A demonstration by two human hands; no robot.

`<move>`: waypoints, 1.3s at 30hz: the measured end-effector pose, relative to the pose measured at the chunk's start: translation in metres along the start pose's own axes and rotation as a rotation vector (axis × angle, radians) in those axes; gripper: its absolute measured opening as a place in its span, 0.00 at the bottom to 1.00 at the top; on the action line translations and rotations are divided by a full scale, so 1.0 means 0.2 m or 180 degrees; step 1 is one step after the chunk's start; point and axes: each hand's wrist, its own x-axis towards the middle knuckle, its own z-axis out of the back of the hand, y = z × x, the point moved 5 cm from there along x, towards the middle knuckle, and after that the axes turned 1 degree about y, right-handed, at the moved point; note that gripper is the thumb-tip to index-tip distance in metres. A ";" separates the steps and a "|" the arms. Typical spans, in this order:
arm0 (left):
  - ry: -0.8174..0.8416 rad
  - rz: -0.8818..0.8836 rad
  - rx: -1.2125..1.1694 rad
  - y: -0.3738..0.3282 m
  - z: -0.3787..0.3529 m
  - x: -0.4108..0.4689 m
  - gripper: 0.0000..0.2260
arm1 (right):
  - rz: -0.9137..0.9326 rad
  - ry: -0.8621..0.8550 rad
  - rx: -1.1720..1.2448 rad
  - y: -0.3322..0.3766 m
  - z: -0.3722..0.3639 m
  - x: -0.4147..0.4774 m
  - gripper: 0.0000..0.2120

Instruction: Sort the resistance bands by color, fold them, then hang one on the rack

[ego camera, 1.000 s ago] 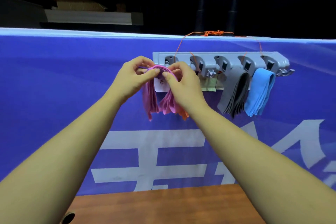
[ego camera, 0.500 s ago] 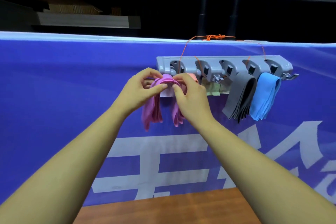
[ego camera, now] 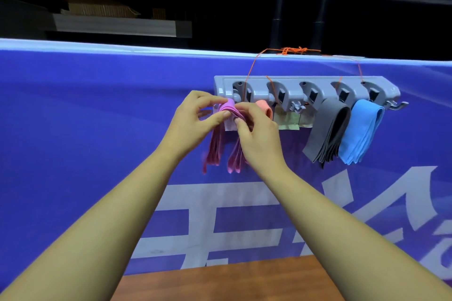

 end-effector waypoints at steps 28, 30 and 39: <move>-0.0355 0.0027 -0.0368 -0.04 -0.04 -0.03 0.10 | -0.0277 -0.0019 0.0962 -0.03 -0.03 0.03 0.12; -0.0400 0.0088 -0.0461 -0.06 -0.03 -0.02 0.09 | -0.0285 -0.0059 0.1057 -0.01 -0.02 0.04 0.11; -0.0262 -0.0091 0.0020 -0.06 -0.04 -0.08 0.12 | -0.0450 -0.0188 0.0731 -0.06 -0.02 -0.03 0.09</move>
